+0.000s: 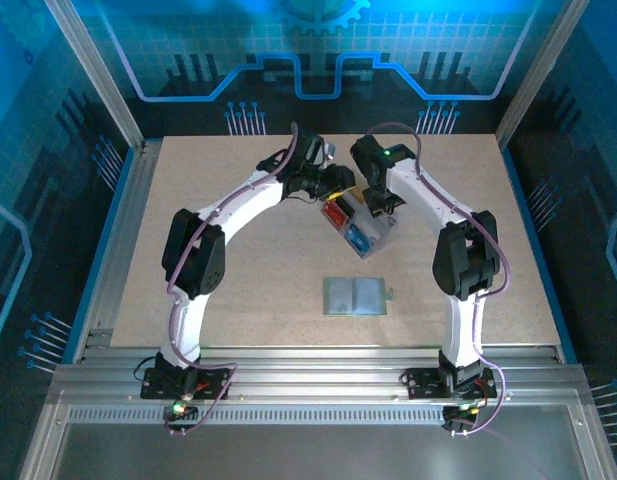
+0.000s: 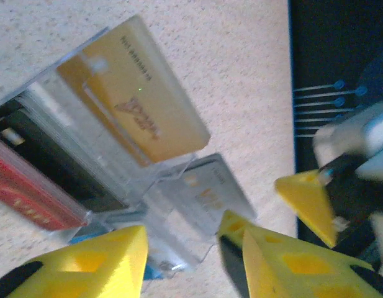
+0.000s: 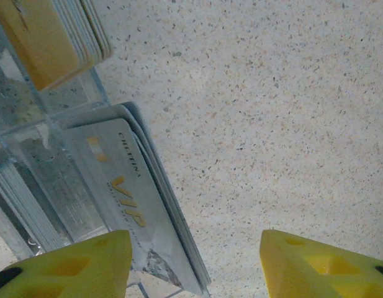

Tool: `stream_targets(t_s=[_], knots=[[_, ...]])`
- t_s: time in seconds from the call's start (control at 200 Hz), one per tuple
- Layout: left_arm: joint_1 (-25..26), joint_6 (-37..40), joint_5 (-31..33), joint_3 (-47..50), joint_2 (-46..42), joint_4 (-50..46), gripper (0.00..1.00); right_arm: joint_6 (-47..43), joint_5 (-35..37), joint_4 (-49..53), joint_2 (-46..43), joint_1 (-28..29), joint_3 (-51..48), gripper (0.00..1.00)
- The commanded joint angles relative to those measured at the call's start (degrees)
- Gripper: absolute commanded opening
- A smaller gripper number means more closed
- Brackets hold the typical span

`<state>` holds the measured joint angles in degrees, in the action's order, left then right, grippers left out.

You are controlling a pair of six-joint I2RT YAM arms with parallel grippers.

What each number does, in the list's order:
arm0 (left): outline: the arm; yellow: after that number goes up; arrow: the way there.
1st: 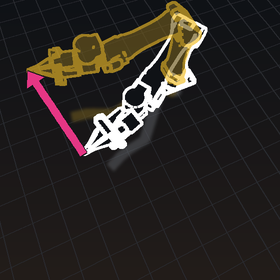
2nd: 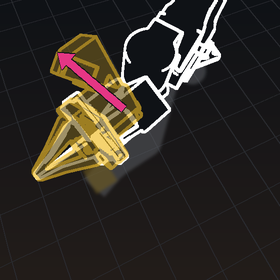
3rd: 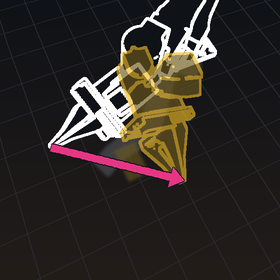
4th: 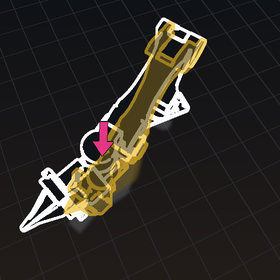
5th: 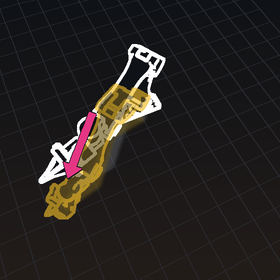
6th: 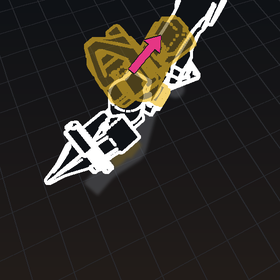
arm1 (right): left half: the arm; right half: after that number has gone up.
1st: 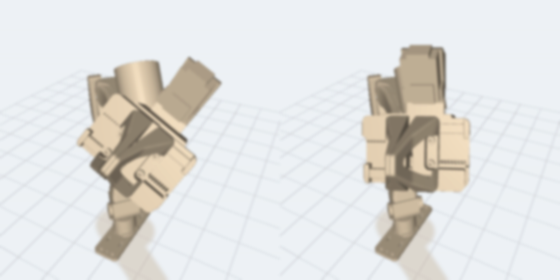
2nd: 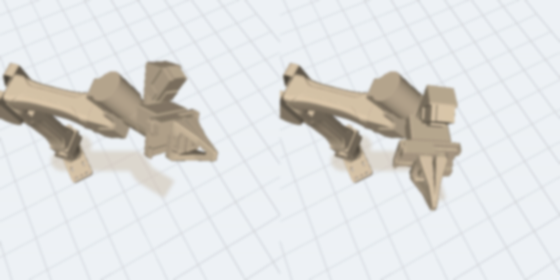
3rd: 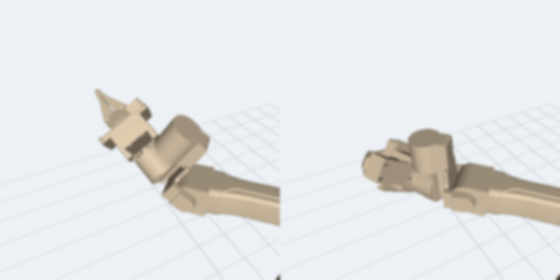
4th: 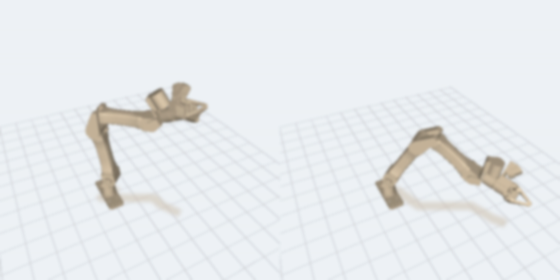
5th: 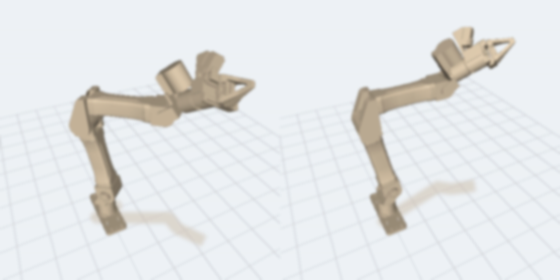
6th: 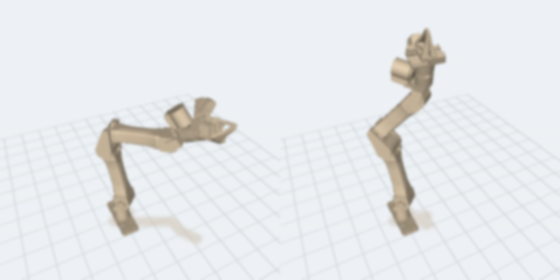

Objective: Put the credit cards into the card holder

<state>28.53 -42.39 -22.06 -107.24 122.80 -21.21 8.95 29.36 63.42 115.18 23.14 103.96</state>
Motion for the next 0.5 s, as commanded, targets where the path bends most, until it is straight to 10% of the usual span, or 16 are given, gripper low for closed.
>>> stream_targets(t_s=[0.0,0.195,0.495], knots=[[-0.8,-2.9,-3.4,-4.3,5.4,-2.9,0.35,0.7,-1.4,-0.6,1.1,-0.9,-0.7,0.57],[-1.3,-4.5,-5.2,-9.5,10.5,-2.5,0.17,0.7,-2.4,-1.2,1.3,-1.1,-1.0,0.58],[-1.5,-4.6,-6.1,-12.2,15.3,-3.1,0.16,0.5,-2.1,-1.5,2.0,-1.2,-1.1,0.58]])
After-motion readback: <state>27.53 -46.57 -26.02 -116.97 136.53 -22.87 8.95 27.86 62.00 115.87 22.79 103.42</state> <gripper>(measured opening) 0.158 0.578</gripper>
